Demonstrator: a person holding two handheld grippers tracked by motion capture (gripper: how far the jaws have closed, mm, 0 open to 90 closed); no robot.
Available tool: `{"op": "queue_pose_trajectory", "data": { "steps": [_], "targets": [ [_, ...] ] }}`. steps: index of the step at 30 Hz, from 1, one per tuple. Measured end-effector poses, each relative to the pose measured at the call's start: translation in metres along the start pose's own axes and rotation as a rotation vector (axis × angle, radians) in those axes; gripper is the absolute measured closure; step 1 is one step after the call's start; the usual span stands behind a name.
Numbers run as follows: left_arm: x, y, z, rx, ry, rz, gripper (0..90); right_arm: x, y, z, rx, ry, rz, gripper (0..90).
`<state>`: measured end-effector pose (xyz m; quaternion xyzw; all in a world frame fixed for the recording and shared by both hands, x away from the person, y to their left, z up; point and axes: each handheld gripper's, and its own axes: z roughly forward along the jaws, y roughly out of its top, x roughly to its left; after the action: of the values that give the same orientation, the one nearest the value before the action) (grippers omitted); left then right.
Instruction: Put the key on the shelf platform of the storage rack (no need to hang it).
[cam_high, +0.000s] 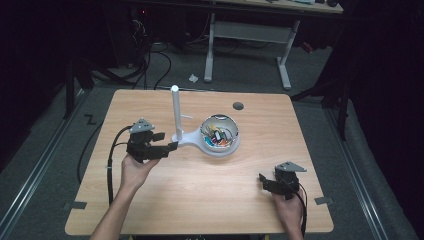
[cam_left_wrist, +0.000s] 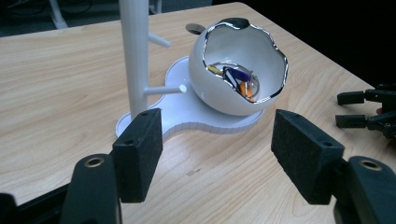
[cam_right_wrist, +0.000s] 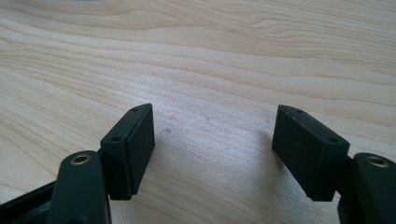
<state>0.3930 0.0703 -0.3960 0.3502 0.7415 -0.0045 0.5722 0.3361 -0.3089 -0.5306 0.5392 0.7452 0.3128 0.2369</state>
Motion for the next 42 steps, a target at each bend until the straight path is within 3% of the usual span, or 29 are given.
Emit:
{"op": "queue_pose_trajectory", "data": {
  "steps": [2, 3, 9, 14, 15, 17, 18, 19, 24, 32, 36, 39, 42],
  "targets": [
    [0.004, 0.0, -0.002, -0.002, 0.003, 0.004, 34.1, 0.0, 0.0, 0.0, 0.0, 0.0, 0.0, 30.0],
    [0.004, -0.001, -0.003, -0.005, 0.014, -0.017, 34.0, 0.0, 0.0, 0.0, 0.0, 0.0, 0.0, 30.0],
    [0.013, -0.003, -0.007, -0.001, 0.011, 0.003, 33.5, 0.0, 0.0, 0.0, 0.0, -0.001, 0.0, 30.0],
    [0.019, -0.006, -0.009, -0.006, 0.029, -0.022, 33.4, 0.0, 0.0, 0.0, 0.0, 0.0, 0.001, 30.0],
    [0.022, -0.006, -0.009, -0.007, 0.021, 0.002, 33.4, 0.0, 0.0, 0.0, 0.0, -0.001, 0.001, 30.0],
    [0.024, -0.007, -0.009, -0.014, 0.035, -0.016, 33.4, 0.0, 0.0, 0.0, 0.0, 0.0, 0.0, 30.0],
    [0.026, -0.007, -0.01, -0.012, 0.027, 0.002, 33.4, 0.0, 0.0, 0.0, 0.0, 0.0, 0.001, 30.0],
    [0.027, -0.008, -0.01, -0.018, 0.036, -0.012, 33.4, 0.0, 0.0, 0.0, 0.0, 0.0, 0.0, 30.0],
    [0.036, -0.01, -0.011, -0.032, 0.048, 0.003, 33.4, 0.0, 0.0, 0.0, 0.0, 0.0, 0.001, 30.0],
    [0.05, -0.014, -0.01, -0.049, 0.079, -0.02, 33.3, 0.0, 0.0, 0.0, 0.0, -0.001, 0.001, 30.0],
    [0.059, -0.016, -0.009, -0.054, 0.087, -0.004, 33.3, 0.0, 0.0, 0.0, 0.0, -0.001, 0.001, 30.0],
    [0.067, -0.021, -0.005, -0.055, 0.116, -0.006, 33.3, 0.0, 0.0, 0.0, 0.0, -0.001, 0.001, 30.0],
    [0.078, -0.027, 0.0, -0.068, 0.144, 0.029, 33.2, 0.0, 0.0, 0.0, -0.001, -0.001, 0.001, 30.1]
  ]
}}
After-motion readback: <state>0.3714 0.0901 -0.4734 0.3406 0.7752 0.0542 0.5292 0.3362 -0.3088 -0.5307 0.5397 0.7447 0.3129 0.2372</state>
